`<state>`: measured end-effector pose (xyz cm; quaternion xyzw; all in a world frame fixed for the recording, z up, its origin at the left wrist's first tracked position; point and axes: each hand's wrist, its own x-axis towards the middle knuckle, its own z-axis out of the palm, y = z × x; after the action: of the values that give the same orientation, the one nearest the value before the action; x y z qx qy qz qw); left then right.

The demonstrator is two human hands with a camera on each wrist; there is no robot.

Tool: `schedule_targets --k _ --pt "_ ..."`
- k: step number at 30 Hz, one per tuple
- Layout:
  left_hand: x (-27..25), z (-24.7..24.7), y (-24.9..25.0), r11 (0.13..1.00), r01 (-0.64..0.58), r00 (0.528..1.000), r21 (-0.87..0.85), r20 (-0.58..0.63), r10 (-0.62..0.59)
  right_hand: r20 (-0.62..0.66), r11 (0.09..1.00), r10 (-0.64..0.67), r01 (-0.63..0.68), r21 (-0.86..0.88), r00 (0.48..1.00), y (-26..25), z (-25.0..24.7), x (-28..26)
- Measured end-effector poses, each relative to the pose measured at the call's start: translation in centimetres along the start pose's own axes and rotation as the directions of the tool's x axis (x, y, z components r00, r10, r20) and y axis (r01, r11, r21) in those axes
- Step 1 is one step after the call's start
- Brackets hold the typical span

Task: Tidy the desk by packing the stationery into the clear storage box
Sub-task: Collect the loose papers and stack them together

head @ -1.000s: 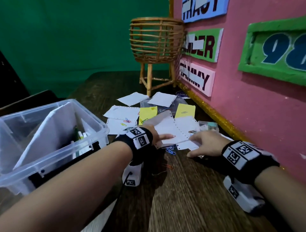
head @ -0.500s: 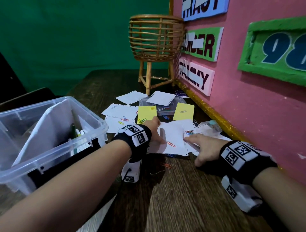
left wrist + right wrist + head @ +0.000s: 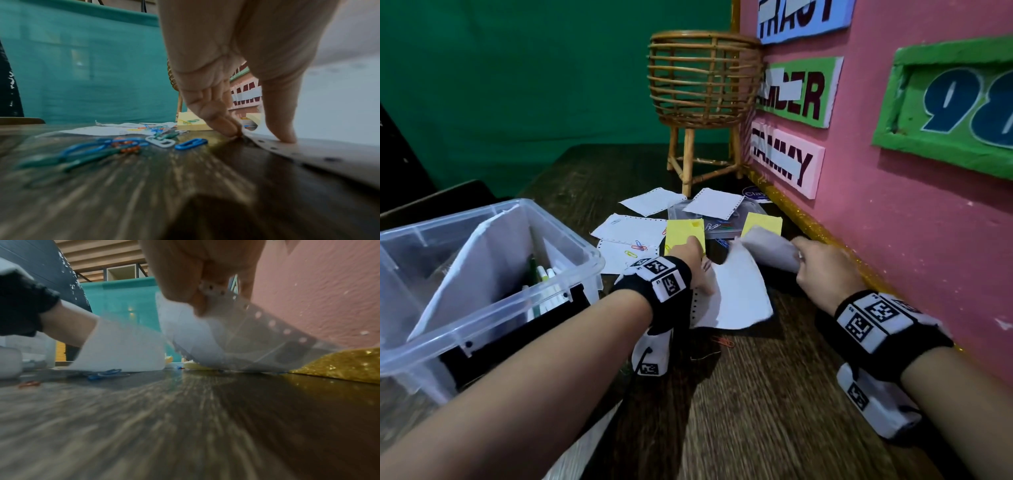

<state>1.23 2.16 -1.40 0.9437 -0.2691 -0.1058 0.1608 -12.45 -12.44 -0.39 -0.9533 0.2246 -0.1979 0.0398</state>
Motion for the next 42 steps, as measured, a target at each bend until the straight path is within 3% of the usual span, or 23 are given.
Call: schedule_targets --k 5,8,10,13,16,18,20,22,25,28,36,42 --pt "0.2 -0.4 0.2 1.0 -0.02 0.999 0.008 -0.04 0.021 -0.182 0.996 0.051 -0.036 0.08 0.982 -0.1 -0.3 0.0" --pt "0.0 -0.8 0.5 0.998 -0.047 0.978 -0.031 -0.207 0.039 -0.294 0.987 0.105 -0.064 0.146 0.95 -0.2 -0.3 0.0" --pt "-0.5 -0.8 0.6 0.986 -0.151 0.916 -0.068 -0.384 0.114 -0.342 0.983 0.122 -0.066 0.171 0.932 -0.1 -0.3 0.0" --pt "-1.7 -0.6 1.2 0.908 -0.411 0.766 -0.081 -0.571 0.295 -0.398 0.973 0.183 -0.107 0.204 0.899 -0.1 -0.5 0.0" --pt "-3.1 -0.3 1.9 0.801 -0.598 0.662 -0.036 -0.585 0.468 -0.436 0.955 0.218 -0.099 0.28 0.873 -0.5 -0.9 -0.2" --pt "-3.6 -0.2 2.1 0.777 -0.629 0.634 -0.01 -0.585 0.506 -0.423 0.924 0.241 -0.073 0.376 0.874 -0.8 -1.3 -0.5" --pt "-3.8 -0.4 2.1 0.775 -0.631 0.619 -0.043 -0.629 0.47 -0.392 0.9 0.269 -0.085 0.427 0.88 -0.8 -1.6 -0.6" --pt "-3.8 -0.8 2.0 0.771 -0.613 0.635 -0.174 -0.689 0.349 -0.37 0.891 0.293 -0.111 0.44 0.882 -0.7 -1.6 -0.6" --pt "-3.7 -1.2 1.8 0.794 -0.509 0.717 -0.331 -0.674 0.178 -0.356 0.88 0.303 -0.116 0.46 0.884 -0.7 -1.6 -0.6" --pt "-3.7 -1.3 1.6 0.818 -0.465 0.758 -0.338 -0.629 0.172 -0.355 0.875 0.277 -0.081 0.478 0.893 -0.9 -1.7 -0.7" --pt "-4.7 -1.1 2.4 0.719 -0.618 0.691 -0.319 -0.656 0.303 -0.353 0.861 0.242 -0.032 0.507 0.904 -0.8 -1.4 -0.5" --pt "-4.3 -0.9 2.2 0.725 -0.637 0.653 -0.262 -0.683 0.326 -0.385 0.843 0.215 0.028 0.537 0.898 -0.6 -1.3 -0.3"
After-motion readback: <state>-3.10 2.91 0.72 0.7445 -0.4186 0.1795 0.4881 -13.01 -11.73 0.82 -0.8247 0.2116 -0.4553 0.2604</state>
